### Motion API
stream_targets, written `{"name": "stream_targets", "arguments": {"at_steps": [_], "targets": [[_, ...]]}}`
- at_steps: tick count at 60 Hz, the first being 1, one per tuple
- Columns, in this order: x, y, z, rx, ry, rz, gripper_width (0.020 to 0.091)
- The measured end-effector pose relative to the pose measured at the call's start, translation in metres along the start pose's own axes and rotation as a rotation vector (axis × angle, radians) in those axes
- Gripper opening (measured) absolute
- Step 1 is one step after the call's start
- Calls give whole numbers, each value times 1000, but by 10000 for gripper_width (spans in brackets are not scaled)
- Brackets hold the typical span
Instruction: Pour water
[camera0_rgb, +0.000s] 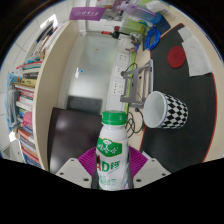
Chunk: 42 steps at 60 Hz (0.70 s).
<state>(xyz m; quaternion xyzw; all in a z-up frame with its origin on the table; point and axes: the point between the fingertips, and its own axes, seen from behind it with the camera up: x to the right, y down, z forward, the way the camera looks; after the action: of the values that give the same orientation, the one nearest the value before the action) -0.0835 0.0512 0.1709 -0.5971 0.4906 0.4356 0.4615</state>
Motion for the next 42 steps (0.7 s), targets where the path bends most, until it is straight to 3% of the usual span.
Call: {"name": "stream_targets", "arguments": {"at_steps": [24,42], "targets": [[22,-5,13,-113,45,390,430],[13,-13,3,-156,59,326,433]]}}
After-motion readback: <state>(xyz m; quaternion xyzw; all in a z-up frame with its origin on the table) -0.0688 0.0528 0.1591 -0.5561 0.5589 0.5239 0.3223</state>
